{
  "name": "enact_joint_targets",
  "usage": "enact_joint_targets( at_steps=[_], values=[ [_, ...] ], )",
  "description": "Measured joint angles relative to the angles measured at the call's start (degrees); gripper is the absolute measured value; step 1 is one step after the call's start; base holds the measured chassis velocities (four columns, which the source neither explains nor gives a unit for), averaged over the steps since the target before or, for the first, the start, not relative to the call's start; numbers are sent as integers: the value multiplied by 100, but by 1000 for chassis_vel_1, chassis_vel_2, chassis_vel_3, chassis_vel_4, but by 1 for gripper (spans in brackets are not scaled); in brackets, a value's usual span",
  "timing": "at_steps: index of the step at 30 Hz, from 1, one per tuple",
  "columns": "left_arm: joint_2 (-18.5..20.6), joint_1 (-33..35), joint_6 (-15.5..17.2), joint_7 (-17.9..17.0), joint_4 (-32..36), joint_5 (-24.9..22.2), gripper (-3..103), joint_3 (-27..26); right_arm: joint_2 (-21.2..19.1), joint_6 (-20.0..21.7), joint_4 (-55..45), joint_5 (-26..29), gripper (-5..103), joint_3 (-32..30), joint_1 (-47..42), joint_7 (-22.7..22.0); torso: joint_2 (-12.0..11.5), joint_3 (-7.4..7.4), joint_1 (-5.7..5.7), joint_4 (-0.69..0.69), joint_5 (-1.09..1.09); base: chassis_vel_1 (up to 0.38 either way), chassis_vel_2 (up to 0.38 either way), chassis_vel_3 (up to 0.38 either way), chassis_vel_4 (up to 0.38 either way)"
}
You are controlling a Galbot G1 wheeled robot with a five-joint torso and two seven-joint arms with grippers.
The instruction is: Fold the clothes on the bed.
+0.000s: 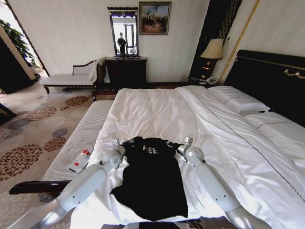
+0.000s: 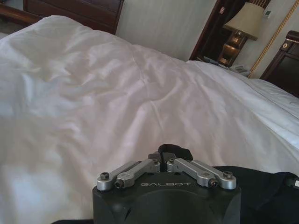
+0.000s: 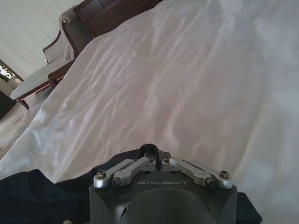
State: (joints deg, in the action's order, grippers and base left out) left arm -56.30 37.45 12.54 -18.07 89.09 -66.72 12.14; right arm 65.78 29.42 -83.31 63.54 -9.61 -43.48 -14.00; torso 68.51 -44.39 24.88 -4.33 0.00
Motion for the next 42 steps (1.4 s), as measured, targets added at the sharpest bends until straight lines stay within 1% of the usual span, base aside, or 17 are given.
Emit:
enact_joint_targets(
  at_steps=[3,4,6,9,11,14,15,17,19,27,30,33,34,37,40,41,42],
  values=[
    [-293,-606,1,151,-746,-1,1,215,66,-71,573,-11,1,195,617,33,0,-1,1,-1,-1,0,0,0,0],
    [-293,-606,1,151,-746,-1,1,215,66,-71,573,-11,1,195,617,33,0,-1,1,-1,-1,0,0,0,0],
    [-477,-913,4,195,-1170,38,1,307,109,-117,858,-17,1,296,854,59,0,-1,1,-3,-1,0,0,0,0],
    [-939,-1688,6,383,-2210,64,1,536,306,-251,1674,49,1,593,1381,87,0,-1,1,-4,-1,0,0,0,0],
    [-973,-1751,6,412,-2290,65,1,561,334,-263,1780,72,1,630,1441,84,0,-1,2,-4,0,0,0,0,0],
    [-1377,-2444,-37,801,-3401,109,1,786,556,-459,2680,80,1,957,1994,133,-1,-2,2,-2,1,0,0,0,0],
    [-1377,-2444,-37,801,-3401,109,1,786,556,-459,2680,80,1,957,1994,133,-1,-2,2,-2,1,0,0,0,0],
    [-1542,-2644,-63,948,-3830,173,1,792,632,-513,2950,9,1,1005,2200,191,-1,-2,2,-1,1,0,0,0,0],
    [-1788,-2963,-109,1166,-4497,321,1,810,778,-559,3419,-88,1,1011,2558,323,-1,-1,2,0,-1,0,0,0,0],
    [-2142,-3294,-171,1360,-5128,391,1,892,1007,-745,4226,-382,1,931,3084,507,-1,0,1,-1,0,0,0,0,0],
    [-2494,-3512,-202,1437,-5677,516,1,834,1200,-873,4931,-671,1,831,3445,636,-1,-1,1,-3,1,0,0,0,0],
    [-2615,-3565,-209,1467,-5866,577,1,812,1270,-918,5209,-802,1,790,3586,701,-1,0,1,-3,0,0,0,0,0],
    [-2724,-3586,-220,1481,-6057,737,1,714,1360,-998,5565,-1016,1,751,3742,834,-1,-1,1,-4,0,0,0,0,0],
    [-2803,-3449,-182,1372,-6072,909,1,284,1423,-1067,5742,-1165,1,701,3793,949,0,0,1,1,0,0,0,0,0],
    [-2847,-3388,-132,1286,-6114,1020,-1,142,1415,-1153,5780,-1308,-2,659,3742,1042,1,0,0,1,-1,0,0,0,0],
    [-2857,-3379,-110,1269,-6132,1044,-1,137,1407,-1215,5789,-1345,3,639,3706,1100,0,0,0,-1,0,0,0,0,0],
    [-2857,-3379,-110,1269,-6132,1044,-1,137,1407,-1215,5789,-1345,3,639,3706,1100,0,0,0,-1,0,0,0,0,0]
  ],
)
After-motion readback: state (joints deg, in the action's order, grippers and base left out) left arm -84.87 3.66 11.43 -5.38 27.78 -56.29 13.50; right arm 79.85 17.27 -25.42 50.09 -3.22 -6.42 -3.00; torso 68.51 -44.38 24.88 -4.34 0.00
